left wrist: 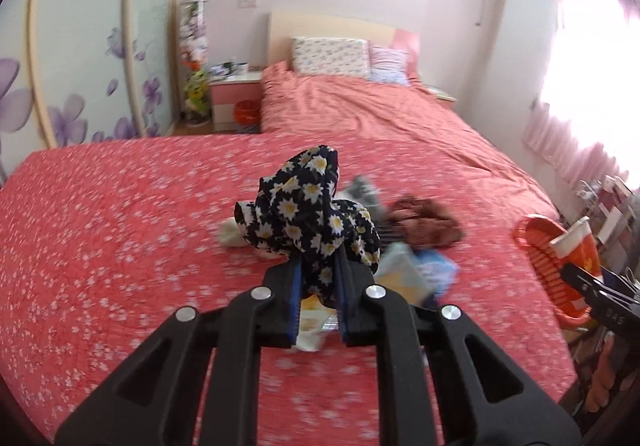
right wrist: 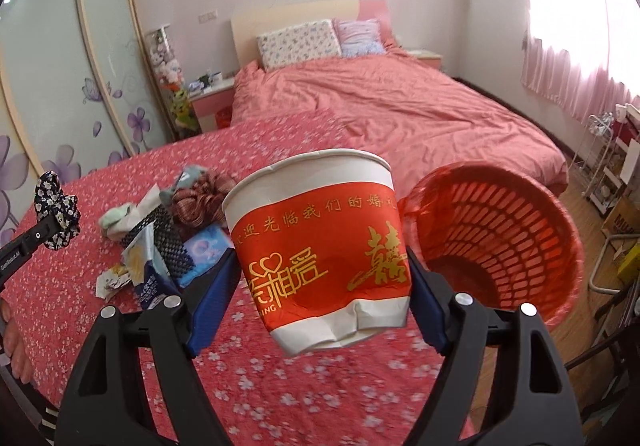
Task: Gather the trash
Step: 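Carry the cup and floral cloth over the orange basket and release both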
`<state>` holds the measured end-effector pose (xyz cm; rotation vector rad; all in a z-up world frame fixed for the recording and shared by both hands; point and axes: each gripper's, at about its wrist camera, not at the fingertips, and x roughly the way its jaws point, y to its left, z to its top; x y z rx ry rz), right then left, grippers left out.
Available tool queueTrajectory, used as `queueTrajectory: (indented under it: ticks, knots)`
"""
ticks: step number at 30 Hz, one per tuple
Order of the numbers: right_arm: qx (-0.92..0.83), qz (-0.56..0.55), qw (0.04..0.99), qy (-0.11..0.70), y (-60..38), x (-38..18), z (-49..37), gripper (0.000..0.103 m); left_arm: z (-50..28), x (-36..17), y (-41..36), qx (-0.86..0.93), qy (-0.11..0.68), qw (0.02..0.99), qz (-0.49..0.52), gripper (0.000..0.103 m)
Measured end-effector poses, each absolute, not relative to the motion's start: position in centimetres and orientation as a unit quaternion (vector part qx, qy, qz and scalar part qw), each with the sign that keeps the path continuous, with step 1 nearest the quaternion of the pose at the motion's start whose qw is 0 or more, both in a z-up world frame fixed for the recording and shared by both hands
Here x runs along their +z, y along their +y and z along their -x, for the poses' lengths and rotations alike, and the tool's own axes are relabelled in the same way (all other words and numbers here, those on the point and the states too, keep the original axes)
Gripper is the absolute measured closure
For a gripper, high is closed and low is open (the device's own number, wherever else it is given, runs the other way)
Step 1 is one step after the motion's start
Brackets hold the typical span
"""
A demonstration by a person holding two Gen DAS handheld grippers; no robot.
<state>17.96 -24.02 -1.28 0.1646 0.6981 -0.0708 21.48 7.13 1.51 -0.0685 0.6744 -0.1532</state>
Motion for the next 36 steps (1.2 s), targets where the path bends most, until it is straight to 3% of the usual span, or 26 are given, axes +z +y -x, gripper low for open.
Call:
queueTrajectory:
  ticks: [16,36]
  knots:
    - [-0.129,-0.105,0.94,0.297,-33.7,-0.3,-16.1,0.025,-20.4,3.6,-9.7,-0.238,0.32,0.917,0.032,0.088]
    - [-0.162,-0.17,0.926,0.297,-42.1,-3.3,-17.1,0.025,-23.5,-1.6,-28.3,-0.351,0.37,0.86,-0.018,0.088]
